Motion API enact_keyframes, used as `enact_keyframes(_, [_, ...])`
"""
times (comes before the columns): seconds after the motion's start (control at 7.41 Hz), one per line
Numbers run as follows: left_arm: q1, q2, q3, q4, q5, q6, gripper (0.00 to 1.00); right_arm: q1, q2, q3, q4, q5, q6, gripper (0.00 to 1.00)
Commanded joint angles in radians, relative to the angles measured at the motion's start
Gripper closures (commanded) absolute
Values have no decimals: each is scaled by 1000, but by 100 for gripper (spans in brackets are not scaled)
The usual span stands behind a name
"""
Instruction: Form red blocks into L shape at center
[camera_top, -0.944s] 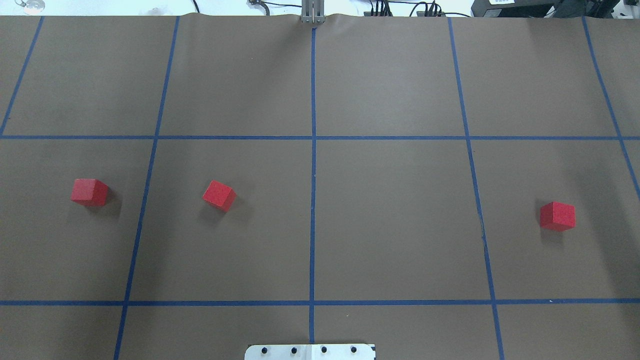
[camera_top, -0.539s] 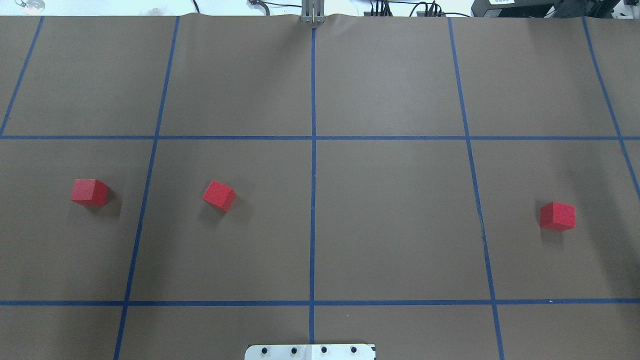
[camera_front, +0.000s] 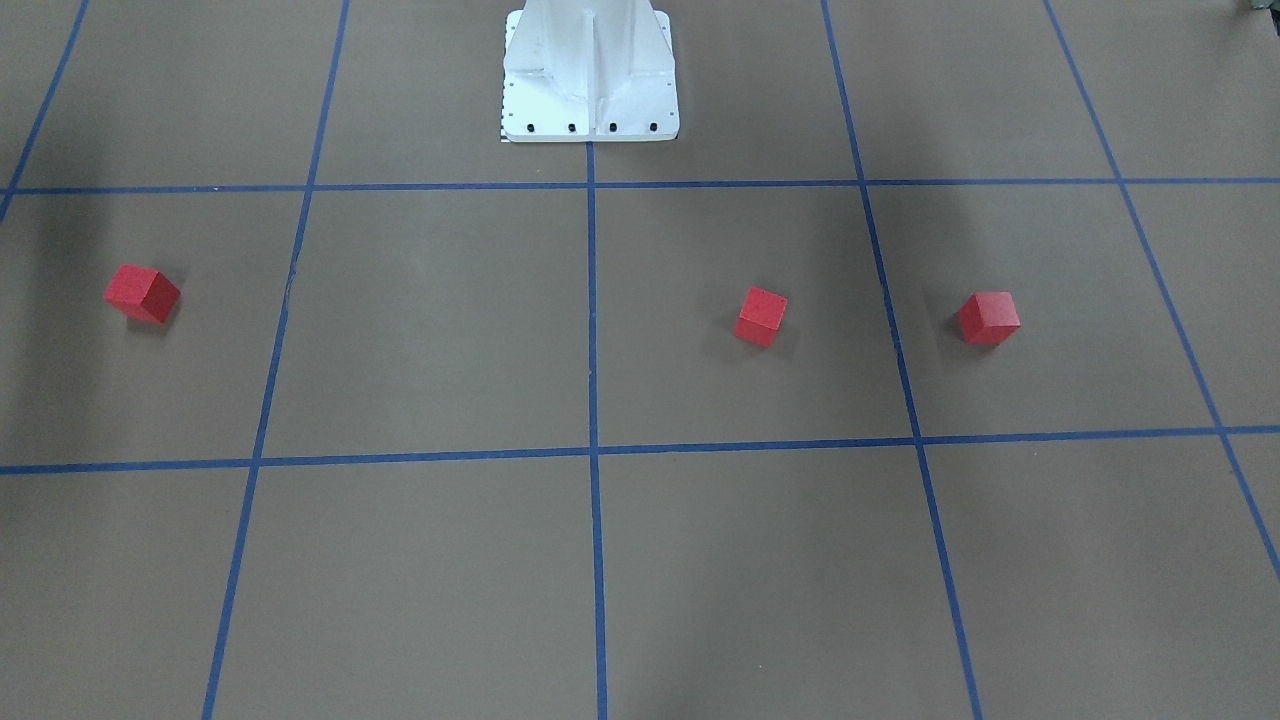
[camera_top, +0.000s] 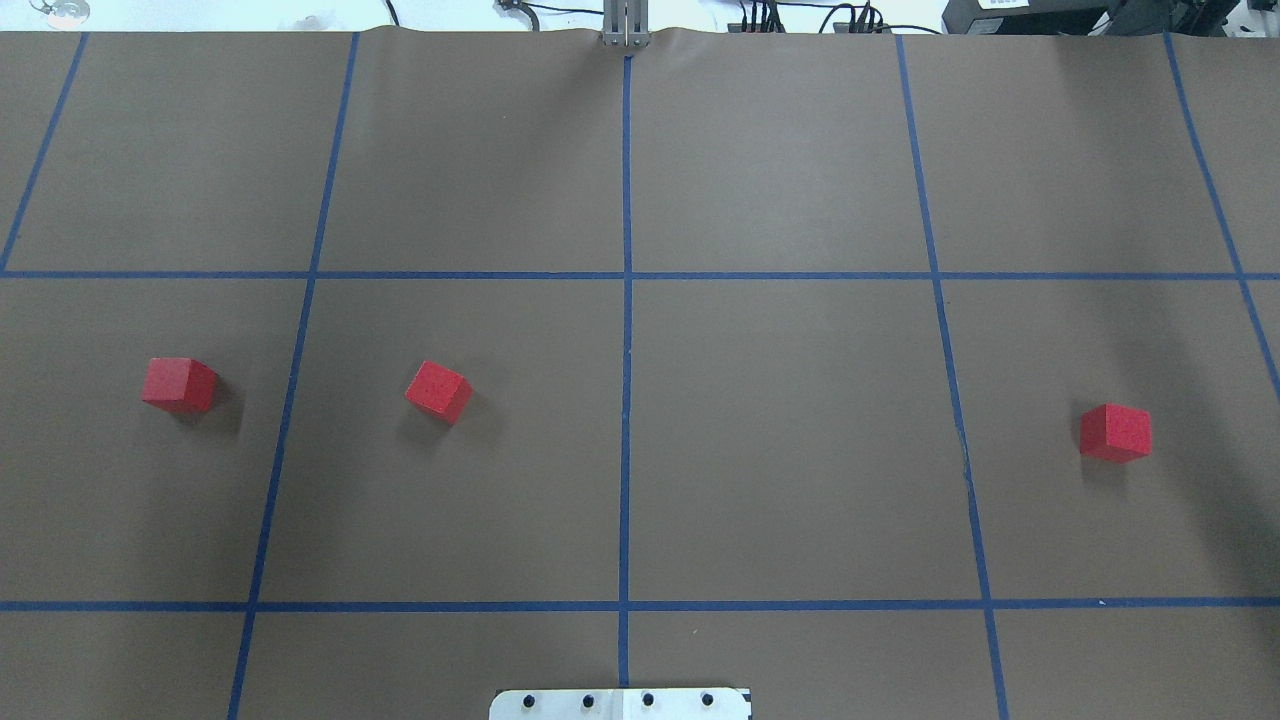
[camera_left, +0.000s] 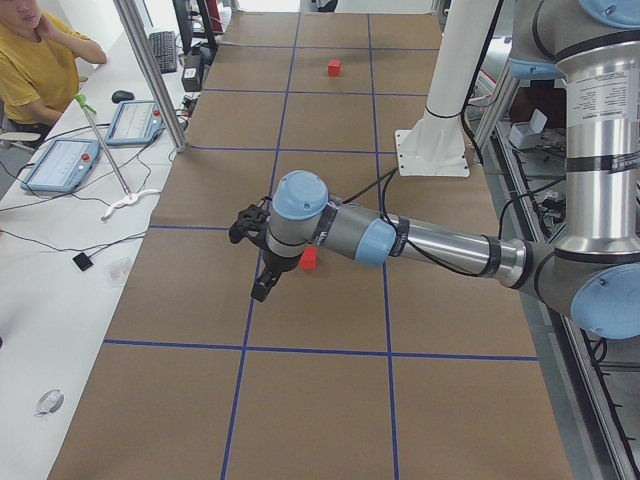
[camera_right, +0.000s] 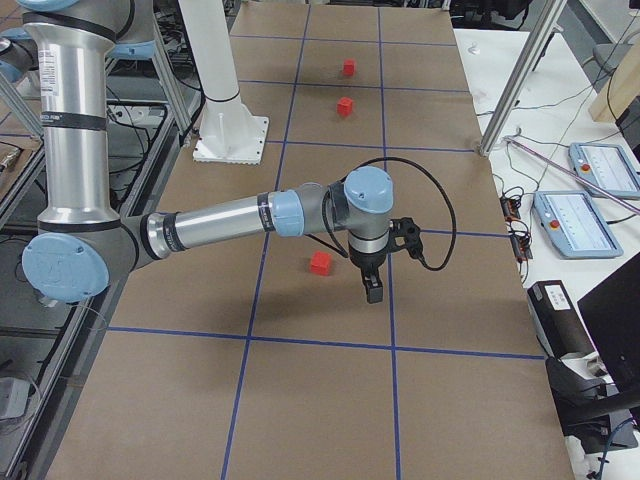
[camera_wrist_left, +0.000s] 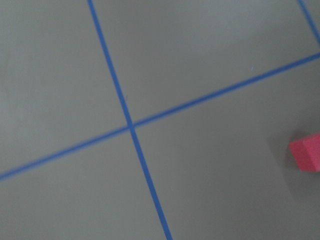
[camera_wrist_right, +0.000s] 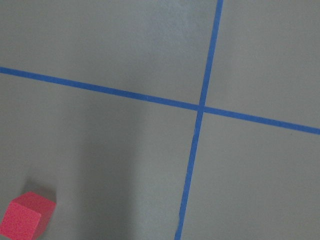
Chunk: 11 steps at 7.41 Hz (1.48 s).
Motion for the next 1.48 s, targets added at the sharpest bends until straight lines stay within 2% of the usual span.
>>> enact_keyframes(0.0, [1, -44, 41, -33, -4, 1, 0, -2, -8, -10, 141, 9, 35, 0])
enact_keyframes(0.13, [1, -43, 42, -53, -4, 2, 0, -50, -6, -5, 178, 15, 178, 0])
enact_keyframes(0.4, [1, -43, 39, -58, -5, 2, 0, -215, -26, 8, 380, -12, 564, 0])
enact_keyframes(0.81, [1, -43, 39, -82, -5, 2, 0, -505, -188, 111, 569, -228, 911, 1])
enact_keyframes(0.94, [1, -43, 39, -82, -4, 2, 0, -613, -228, 111, 656, -321, 1026, 1])
enact_keyframes(1.21, [1, -44, 36, -82, -4, 2, 0, -803, -251, 104, 697, -502, 1159, 1])
enact_keyframes(1.35, [1, -44, 36, -82, -4, 2, 0, -816, -273, 103, 738, -504, 1164, 1])
